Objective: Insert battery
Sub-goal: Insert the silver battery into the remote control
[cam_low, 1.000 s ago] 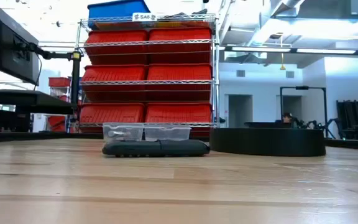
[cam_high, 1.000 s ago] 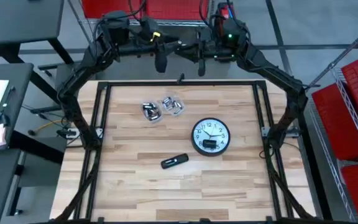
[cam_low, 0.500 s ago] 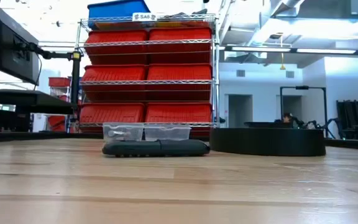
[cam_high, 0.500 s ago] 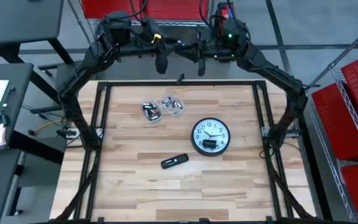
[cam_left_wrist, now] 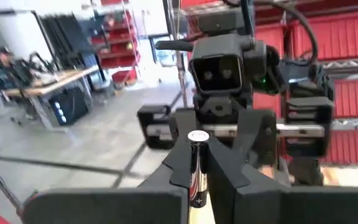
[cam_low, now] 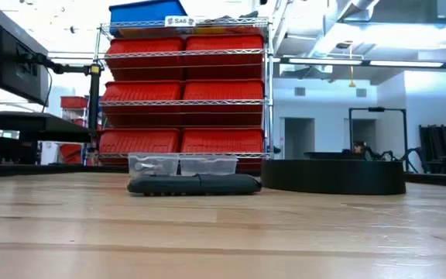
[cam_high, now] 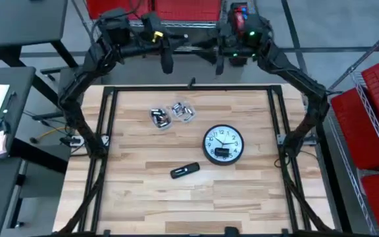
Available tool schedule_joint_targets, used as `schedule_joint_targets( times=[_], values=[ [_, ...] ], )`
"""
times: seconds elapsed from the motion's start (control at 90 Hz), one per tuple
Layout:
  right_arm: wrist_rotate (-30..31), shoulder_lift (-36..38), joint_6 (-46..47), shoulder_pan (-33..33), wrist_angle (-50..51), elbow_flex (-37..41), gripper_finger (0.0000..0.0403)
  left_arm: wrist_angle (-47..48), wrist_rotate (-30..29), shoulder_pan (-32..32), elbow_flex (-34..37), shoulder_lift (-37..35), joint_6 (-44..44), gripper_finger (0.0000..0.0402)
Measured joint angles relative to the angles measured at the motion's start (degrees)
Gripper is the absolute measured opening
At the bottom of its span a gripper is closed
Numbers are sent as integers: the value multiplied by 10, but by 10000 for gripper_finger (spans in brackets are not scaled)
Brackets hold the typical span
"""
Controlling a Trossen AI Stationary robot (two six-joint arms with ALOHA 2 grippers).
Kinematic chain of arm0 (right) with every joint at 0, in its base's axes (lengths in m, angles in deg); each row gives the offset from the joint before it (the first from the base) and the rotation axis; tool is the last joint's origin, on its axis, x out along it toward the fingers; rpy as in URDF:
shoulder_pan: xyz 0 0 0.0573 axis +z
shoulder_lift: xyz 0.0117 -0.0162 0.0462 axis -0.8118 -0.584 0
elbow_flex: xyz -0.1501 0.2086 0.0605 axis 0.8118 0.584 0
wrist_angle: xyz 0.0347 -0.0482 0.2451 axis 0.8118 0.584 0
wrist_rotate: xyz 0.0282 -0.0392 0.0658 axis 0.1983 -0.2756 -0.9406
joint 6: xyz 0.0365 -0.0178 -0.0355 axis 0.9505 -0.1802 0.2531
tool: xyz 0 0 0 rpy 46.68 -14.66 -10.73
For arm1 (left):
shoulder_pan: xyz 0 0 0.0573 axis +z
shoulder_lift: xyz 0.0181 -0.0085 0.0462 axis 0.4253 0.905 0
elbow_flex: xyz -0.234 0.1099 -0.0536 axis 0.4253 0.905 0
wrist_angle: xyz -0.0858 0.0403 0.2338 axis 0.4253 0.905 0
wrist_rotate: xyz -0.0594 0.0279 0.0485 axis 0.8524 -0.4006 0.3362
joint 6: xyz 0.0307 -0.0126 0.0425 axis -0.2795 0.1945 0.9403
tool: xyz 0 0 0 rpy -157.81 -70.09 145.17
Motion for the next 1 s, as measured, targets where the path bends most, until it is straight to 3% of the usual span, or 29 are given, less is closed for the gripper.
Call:
schedule_joint_targets(
  times=[0.122,0.244,0.4,0.511,0.811,1.0],
  values=[
    [30,22,-140,3,-16,0,212,-66,2,2,0,0,-34,2],
    [109,23,-256,29,-58,-1,233,-159,4,2,-1,5,-61,2],
    [193,6,-365,69,-180,0,222,-264,23,6,-1,19,-133,1],
    [235,-12,-424,97,-296,0,208,-290,35,10,0,20,-181,0],
    [259,-58,-529,120,-380,0,180,-299,35,7,0,21,-211,0],
    [272,-85,-548,130,-487,0,176,-281,41,-3,0,20,-211,0]
  ],
)
